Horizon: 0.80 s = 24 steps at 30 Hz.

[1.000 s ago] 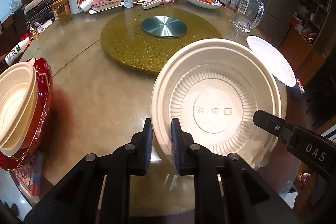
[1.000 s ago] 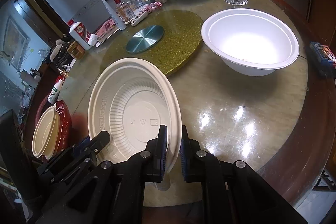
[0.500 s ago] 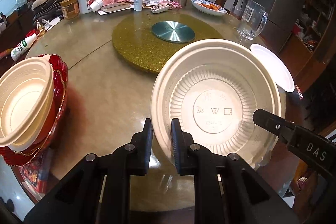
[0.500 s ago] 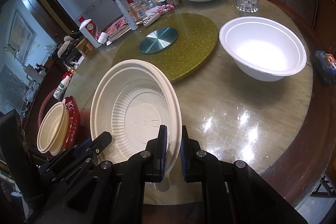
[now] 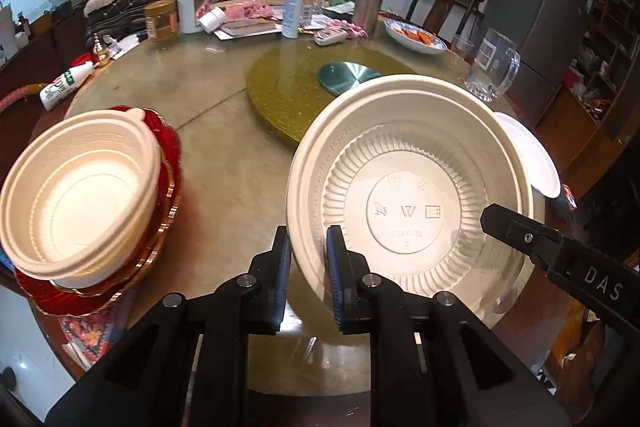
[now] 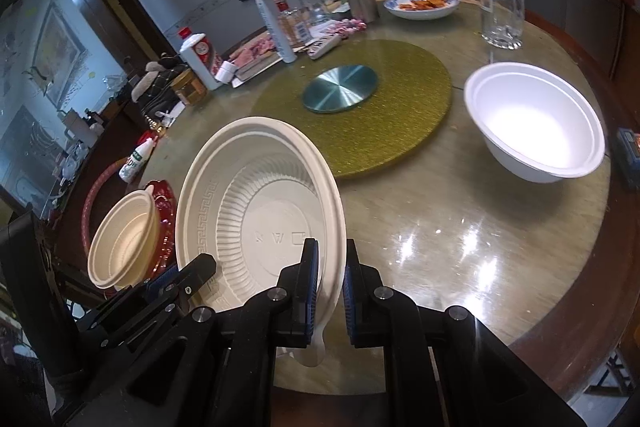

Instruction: Organize plates and bowls

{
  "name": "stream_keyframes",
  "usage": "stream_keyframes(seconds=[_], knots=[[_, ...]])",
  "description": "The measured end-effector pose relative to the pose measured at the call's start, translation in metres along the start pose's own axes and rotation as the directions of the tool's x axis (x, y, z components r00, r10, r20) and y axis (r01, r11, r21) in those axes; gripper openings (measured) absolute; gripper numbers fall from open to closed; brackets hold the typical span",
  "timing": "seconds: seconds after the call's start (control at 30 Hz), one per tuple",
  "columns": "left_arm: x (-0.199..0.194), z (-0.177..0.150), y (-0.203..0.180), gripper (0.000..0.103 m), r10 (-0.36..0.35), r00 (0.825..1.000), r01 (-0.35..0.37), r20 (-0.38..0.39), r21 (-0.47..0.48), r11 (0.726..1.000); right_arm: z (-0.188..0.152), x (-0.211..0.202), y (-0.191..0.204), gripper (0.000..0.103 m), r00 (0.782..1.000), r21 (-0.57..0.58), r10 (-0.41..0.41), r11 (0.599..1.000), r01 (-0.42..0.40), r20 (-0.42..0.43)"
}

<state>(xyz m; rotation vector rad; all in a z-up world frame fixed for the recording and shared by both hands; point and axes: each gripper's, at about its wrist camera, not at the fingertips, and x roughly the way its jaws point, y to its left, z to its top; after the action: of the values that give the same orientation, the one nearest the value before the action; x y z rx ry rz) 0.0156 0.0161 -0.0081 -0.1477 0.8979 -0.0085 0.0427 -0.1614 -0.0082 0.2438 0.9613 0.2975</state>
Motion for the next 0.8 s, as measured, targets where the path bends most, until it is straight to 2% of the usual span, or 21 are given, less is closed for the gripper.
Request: stream_keyframes(seconds=[0.5, 0.8], knots=[[-0.02, 0.007, 0.025, 0.016, 0.006, 0.999, -0.004, 0.048, -0.058, 0.998, 0.011, -0.013, 0.04, 0.011, 0.999, -0.074, 0.019, 0.997, -0.015, 0.048], [-0.037, 0.015, 0.05, 0.016, 0.035, 0.995, -0.024, 0.094, -0.116, 0.993, 0.022, -0.013, 0.072, 0.011, 0.996, -0.134, 0.059, 0.99, -0.05, 0.07]])
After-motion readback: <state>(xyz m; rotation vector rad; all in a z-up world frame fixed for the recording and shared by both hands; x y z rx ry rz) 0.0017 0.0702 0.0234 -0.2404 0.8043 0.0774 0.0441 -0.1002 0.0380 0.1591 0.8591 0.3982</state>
